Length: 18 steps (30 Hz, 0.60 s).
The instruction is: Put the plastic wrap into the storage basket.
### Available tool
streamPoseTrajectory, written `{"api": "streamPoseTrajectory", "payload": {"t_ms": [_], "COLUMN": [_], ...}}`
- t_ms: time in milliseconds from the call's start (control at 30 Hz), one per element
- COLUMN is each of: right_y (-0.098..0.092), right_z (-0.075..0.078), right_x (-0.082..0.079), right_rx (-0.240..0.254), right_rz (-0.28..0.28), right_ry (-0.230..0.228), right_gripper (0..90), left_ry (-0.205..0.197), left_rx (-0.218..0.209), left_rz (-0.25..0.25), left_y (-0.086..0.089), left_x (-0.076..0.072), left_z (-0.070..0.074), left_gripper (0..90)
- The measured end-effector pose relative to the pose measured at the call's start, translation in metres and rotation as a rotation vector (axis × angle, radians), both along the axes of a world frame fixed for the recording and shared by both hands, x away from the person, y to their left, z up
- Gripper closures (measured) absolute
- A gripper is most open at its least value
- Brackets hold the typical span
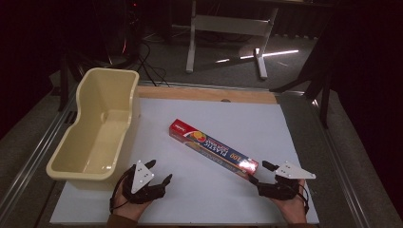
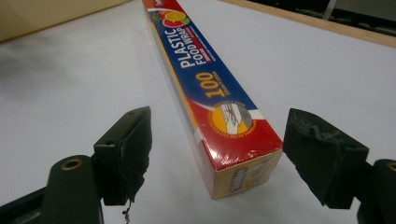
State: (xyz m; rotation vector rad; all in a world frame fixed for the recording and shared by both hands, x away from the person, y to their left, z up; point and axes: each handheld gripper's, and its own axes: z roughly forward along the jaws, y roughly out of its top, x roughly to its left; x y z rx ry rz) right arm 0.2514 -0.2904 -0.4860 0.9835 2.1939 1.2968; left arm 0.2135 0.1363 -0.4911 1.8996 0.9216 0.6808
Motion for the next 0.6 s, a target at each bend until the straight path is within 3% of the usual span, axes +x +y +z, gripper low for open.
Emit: {"api": "streamPoseTrajectory", "payload": {"t_ms": [333,600], "right_y": [0.007,0.024], "right_z": [0.001,0.010], "right_x": [0.004,0.011], "right_rx": [-0.016,-0.015], "right_rz": [0.012,0.056], "right_ry": [0.010,0.028], "right_gripper": [23.4,21.7], "left_ry": [0.006,-0.005], "left_rx": [-0.019,-0.024], "left_rz": [0.010,0.027], "left_y": [0.004,0.009], "left_x": [0.000,-0.001], "left_z": [0.001,0.005], "left_gripper": [28.7,27.8]}}
